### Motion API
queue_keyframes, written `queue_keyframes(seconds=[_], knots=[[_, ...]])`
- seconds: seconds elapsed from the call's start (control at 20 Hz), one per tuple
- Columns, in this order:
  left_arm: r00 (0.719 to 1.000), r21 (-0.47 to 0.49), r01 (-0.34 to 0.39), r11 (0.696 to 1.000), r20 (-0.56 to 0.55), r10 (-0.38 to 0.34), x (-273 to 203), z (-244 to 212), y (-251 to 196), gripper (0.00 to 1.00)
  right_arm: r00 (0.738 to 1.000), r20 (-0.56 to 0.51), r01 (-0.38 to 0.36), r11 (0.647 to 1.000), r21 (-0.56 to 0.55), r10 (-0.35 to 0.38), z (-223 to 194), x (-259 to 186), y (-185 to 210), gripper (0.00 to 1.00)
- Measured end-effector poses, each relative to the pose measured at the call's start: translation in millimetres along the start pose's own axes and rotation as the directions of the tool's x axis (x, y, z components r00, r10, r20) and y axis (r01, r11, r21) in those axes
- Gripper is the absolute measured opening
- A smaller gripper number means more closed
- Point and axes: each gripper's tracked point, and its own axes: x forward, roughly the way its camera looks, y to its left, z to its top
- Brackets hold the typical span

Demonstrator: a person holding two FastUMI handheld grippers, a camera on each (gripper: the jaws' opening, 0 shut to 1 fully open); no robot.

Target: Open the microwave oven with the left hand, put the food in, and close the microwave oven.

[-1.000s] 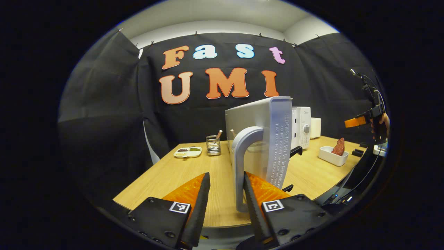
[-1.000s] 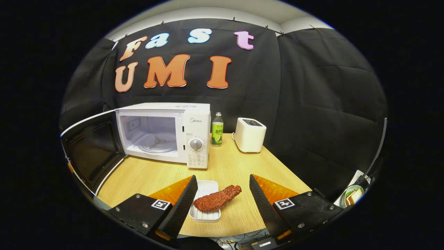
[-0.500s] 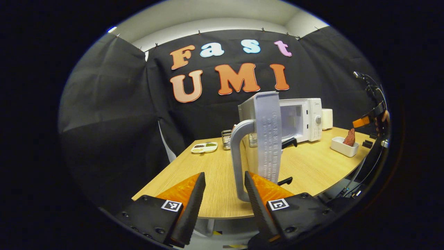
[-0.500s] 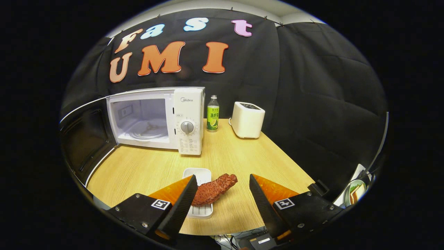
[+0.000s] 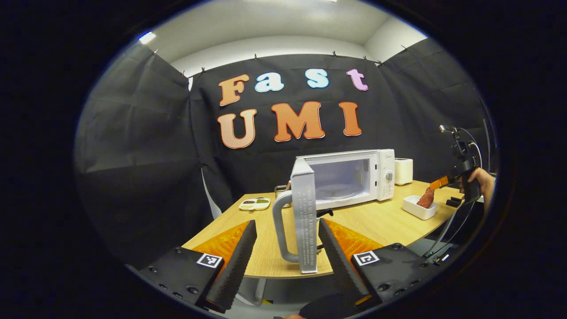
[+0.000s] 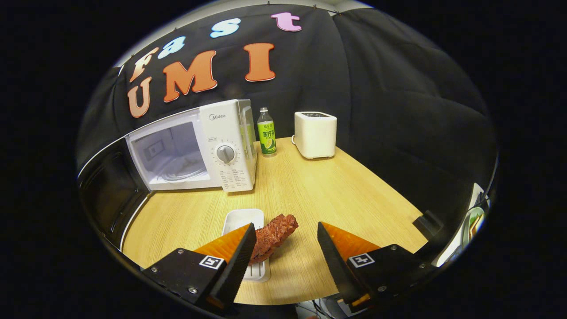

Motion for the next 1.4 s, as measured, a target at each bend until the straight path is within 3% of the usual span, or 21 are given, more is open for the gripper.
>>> queue_keyframes(seconds=[0.1, 0.15, 0.3, 0.35, 0.4, 0.55, 0.65, 0.7, 1.0, 1.1, 1.2, 1.3, 1.4], knots=[[1.000, -0.007, 0.015, 1.000, 0.005, -0.015, -4.2, 3.3, -14.3, 0.93, 1.000, -0.023, -0.016, 0.999, 0.044, 0.017, -4.5, 7.1, 2.3, 0.83], [1.000, -0.005, 0.021, 1.000, 0.004, -0.021, -4.9, 4.6, -20.8, 0.89, 0.999, -0.035, -0.027, 0.997, 0.072, 0.030, -6.0, 11.1, 4.4, 0.79], [0.999, -0.006, 0.051, 0.999, 0.012, -0.051, -6.3, 14.8, -41.8, 0.91, 0.994, -0.079, -0.064, 0.985, 0.158, 0.077, -13.9, 20.8, 14.0, 0.69], [0.998, -0.009, 0.061, 0.998, 0.015, -0.061, -4.8, 17.7, -48.6, 0.99, 0.993, -0.086, -0.070, 0.981, 0.181, 0.086, -15.2, 24.5, 15.4, 0.64], [0.997, -0.005, 0.070, 0.998, 0.019, -0.070, -3.3, 21.0, -54.2, 0.95, 0.992, -0.089, -0.072, 0.977, 0.201, 0.091, -16.4, 27.1, 15.7, 0.62], [0.995, 0.013, 0.091, 0.996, 0.034, -0.091, 0.5, 28.9, -68.4, 0.99, 0.989, -0.087, -0.089, 0.958, 0.272, 0.117, -13.5, 32.4, 20.1, 0.50], [0.994, 0.027, 0.107, 0.994, 0.034, -0.108, 3.9, 29.3, -75.9, 0.91, 0.989, -0.075, -0.098, 0.946, 0.309, 0.127, -11.3, 32.6, 19.9, 0.46], [0.993, 0.032, 0.113, 0.993, 0.029, -0.114, 6.4, 28.5, -78.3, 0.99, 0.989, -0.068, -0.102, 0.940, 0.327, 0.131, -11.3, 31.4, 18.5, 0.45], [0.991, 0.020, 0.133, 0.991, 0.012, -0.133, 14.5, 18.8, -82.8, 0.95, 0.984, -0.022, -0.151, 0.889, 0.431, 0.178, -8.0, 31.2, 21.4, 0.27], [0.991, 0.011, 0.134, 0.991, 0.007, -0.134, 17.1, 16.5, -82.3, 0.95, 0.975, 0.017, -0.203, 0.858, 0.472, 0.221, -0.6, 25.0, 28.4, 0.20], [0.990, 0.005, 0.139, 0.990, 0.006, -0.139, 19.4, 16.1, -81.8, 0.95, 0.972, 0.018, -0.217, 0.866, 0.451, 0.234, 1.2, 19.4, 32.8, 0.13], [0.989, 0.000, 0.146, 0.989, 0.009, -0.146, 19.3, 17.2, -81.8, 0.99, 0.975, 0.040, -0.218, 0.892, 0.395, 0.220, 10.2, 15.1, 38.2, 0.13], [0.988, -0.006, 0.155, 0.988, 0.011, -0.155, 21.4, 15.4, -82.3, 0.95, 0.969, 0.077, -0.246, 0.906, 0.345, 0.234, 25.7, 2.3, 50.2, 0.12]])
